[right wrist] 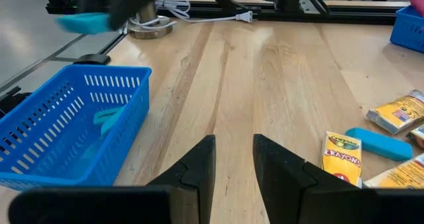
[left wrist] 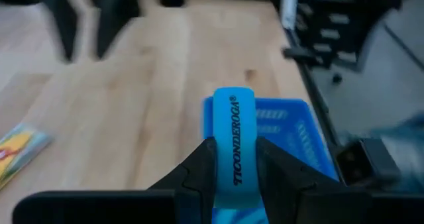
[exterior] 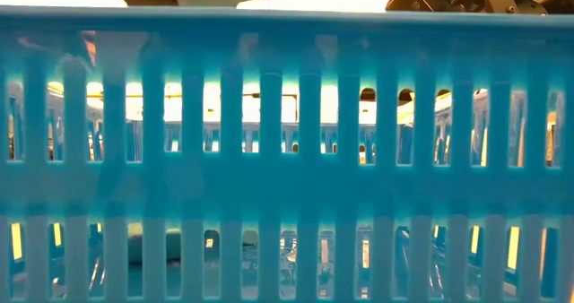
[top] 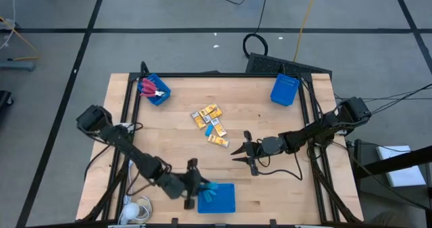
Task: Pick & Place School Supplies
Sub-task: Put the blue eraser into the bottom blue bin
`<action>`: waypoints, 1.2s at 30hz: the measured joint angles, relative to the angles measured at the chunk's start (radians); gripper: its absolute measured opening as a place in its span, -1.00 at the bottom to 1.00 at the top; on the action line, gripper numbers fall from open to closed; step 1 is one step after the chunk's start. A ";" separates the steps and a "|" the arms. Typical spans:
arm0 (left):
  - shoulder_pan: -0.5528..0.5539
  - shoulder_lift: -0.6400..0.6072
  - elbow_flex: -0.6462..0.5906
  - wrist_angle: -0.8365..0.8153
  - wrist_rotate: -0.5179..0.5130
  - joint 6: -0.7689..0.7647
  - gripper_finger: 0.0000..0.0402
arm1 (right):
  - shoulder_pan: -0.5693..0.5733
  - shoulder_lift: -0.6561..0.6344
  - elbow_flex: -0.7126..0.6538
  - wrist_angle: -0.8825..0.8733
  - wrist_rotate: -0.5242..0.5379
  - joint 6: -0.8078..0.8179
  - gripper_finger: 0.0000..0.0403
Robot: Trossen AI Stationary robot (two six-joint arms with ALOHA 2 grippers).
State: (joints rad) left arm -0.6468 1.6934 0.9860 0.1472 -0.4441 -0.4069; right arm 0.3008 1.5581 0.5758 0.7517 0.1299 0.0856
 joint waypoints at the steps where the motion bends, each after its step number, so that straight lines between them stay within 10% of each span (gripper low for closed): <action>1: -0.011 0.017 0.028 -0.025 0.001 0.015 -0.54 | 0.000 0.000 0.000 0.000 0.000 0.000 -0.55; 14: -0.004 0.267 0.312 -0.235 0.192 0.226 -0.54 | 0.000 0.000 0.000 0.000 0.000 0.000 -0.55; 36: 0.058 0.269 0.312 -0.272 0.193 0.106 -0.54 | 0.000 0.000 0.000 0.000 0.000 0.000 -0.55</action>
State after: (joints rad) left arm -0.5886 1.9625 1.2984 -0.1251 -0.2512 -0.3009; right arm 0.3008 1.5581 0.5758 0.7513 0.1299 0.0856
